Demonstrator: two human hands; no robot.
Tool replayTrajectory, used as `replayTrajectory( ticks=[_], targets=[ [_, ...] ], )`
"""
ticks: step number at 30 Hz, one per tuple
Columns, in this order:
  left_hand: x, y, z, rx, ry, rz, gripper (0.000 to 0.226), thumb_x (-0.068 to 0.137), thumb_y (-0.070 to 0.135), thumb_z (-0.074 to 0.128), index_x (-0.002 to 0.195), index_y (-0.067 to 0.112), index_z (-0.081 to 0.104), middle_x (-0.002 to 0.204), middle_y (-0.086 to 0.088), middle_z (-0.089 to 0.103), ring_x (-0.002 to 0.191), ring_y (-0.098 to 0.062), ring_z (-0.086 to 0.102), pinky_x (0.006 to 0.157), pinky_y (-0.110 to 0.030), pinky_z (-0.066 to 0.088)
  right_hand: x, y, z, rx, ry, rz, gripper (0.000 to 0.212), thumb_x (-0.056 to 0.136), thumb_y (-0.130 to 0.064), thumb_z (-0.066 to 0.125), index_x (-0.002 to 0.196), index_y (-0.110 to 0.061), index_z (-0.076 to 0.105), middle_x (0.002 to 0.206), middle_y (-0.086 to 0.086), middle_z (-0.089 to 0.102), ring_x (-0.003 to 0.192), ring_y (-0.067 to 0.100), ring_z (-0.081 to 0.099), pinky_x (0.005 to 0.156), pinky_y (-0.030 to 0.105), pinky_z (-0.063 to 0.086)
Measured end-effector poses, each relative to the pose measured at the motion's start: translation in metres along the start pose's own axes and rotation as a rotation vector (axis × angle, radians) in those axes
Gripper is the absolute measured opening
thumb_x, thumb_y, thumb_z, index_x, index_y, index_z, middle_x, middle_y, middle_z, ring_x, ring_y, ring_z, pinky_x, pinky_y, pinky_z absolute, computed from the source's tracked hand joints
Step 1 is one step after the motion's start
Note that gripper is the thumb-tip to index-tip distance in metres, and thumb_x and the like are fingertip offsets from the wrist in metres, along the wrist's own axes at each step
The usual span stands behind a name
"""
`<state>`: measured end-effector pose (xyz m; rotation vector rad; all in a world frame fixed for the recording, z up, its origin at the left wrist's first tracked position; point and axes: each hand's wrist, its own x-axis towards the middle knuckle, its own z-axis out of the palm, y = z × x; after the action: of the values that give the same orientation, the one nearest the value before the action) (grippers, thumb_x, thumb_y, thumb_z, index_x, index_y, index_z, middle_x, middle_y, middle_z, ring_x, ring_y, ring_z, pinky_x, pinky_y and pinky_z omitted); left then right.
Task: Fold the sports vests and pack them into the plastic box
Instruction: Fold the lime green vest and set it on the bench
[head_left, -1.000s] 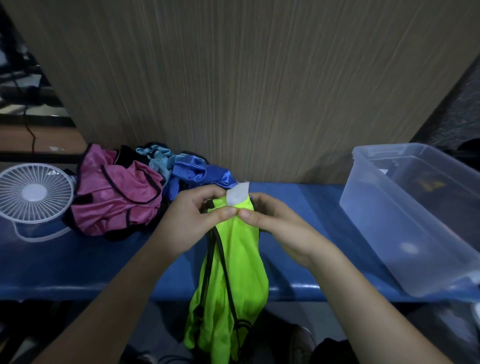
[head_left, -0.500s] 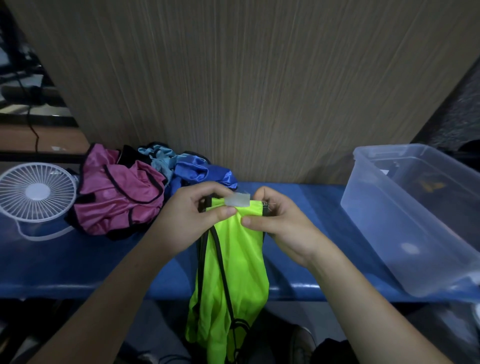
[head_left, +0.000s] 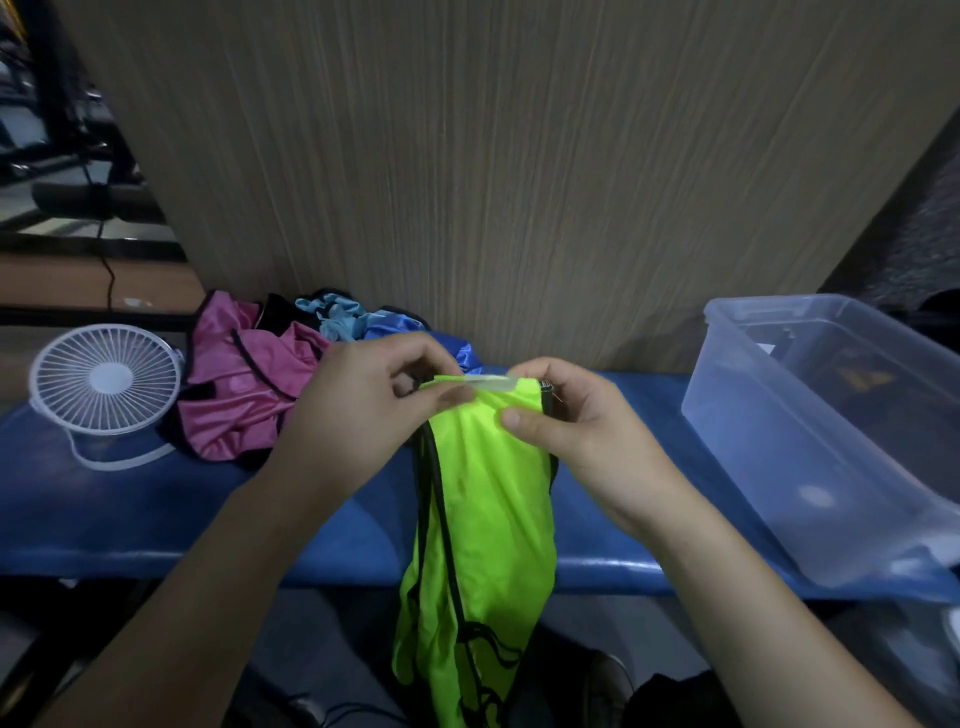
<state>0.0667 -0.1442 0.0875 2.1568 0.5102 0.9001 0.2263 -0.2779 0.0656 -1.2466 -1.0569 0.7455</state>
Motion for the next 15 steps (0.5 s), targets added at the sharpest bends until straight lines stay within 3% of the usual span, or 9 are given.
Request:
replayTrajectory(
  ticks=[3, 5, 7, 11, 15],
  targets=[
    [-0.011, 0.024, -0.005, 0.008, 0.031, 0.055, 0.007, 0.082, 0.029, 0.079, 0.081, 0.027, 0.073, 0.062, -0.01, 0.06, 0.053, -0.027, 0.048, 0.05, -0.034, 0.047, -0.018, -0.021, 0.006, -0.168, 0.04, -0.094, 0.012, 0.084, -0.014, 0.072, 0.095, -0.011, 0.067, 0.083, 0.021, 0.062, 0.077, 0.021, 0.056, 0.071, 0.043, 0.047],
    [-0.017, 0.042, -0.01, -0.022, 0.041, 0.108, 0.008, 0.084, 0.023, 0.078, 0.083, 0.028, 0.072, 0.07, -0.004, 0.067, 0.063, -0.029, 0.06, 0.059, -0.043, 0.05, -0.031, -0.04, 0.01, -0.232, 0.068, -0.205, 0.009, 0.087, -0.007, 0.071, 0.09, -0.013, 0.065, 0.074, 0.001, 0.061, 0.072, 0.008, 0.055, 0.065, 0.029, 0.044],
    [-0.023, 0.063, -0.014, -0.088, 0.063, 0.175, 0.01, 0.086, 0.02, 0.075, 0.087, 0.029, 0.071, 0.082, 0.003, 0.072, 0.073, -0.022, 0.067, 0.068, -0.042, 0.054, -0.042, -0.063, 0.014, -0.266, 0.091, -0.309, 0.014, 0.087, -0.004, 0.07, 0.087, -0.016, 0.063, 0.075, -0.013, 0.06, 0.071, 0.004, 0.054, 0.067, 0.021, 0.042],
    [-0.031, 0.099, -0.023, -0.145, 0.154, 0.28, 0.002, 0.091, 0.026, 0.07, 0.09, 0.025, 0.067, 0.088, 0.007, 0.07, 0.079, -0.007, 0.066, 0.068, -0.023, 0.051, -0.05, -0.099, 0.018, -0.344, 0.136, -0.374, 0.011, 0.09, -0.01, 0.07, 0.086, -0.015, 0.061, 0.072, -0.01, 0.056, 0.068, 0.005, 0.051, 0.065, 0.025, 0.04],
    [-0.034, 0.109, -0.026, -0.155, 0.172, 0.293, 0.004, 0.096, 0.018, 0.065, 0.094, 0.021, 0.066, 0.09, 0.007, 0.068, 0.085, -0.006, 0.064, 0.07, -0.021, 0.05, -0.055, -0.115, 0.019, -0.414, 0.12, -0.343, 0.011, 0.089, -0.018, 0.072, 0.087, -0.013, 0.063, 0.074, -0.006, 0.061, 0.071, 0.009, 0.057, 0.069, 0.035, 0.046]
  ],
)
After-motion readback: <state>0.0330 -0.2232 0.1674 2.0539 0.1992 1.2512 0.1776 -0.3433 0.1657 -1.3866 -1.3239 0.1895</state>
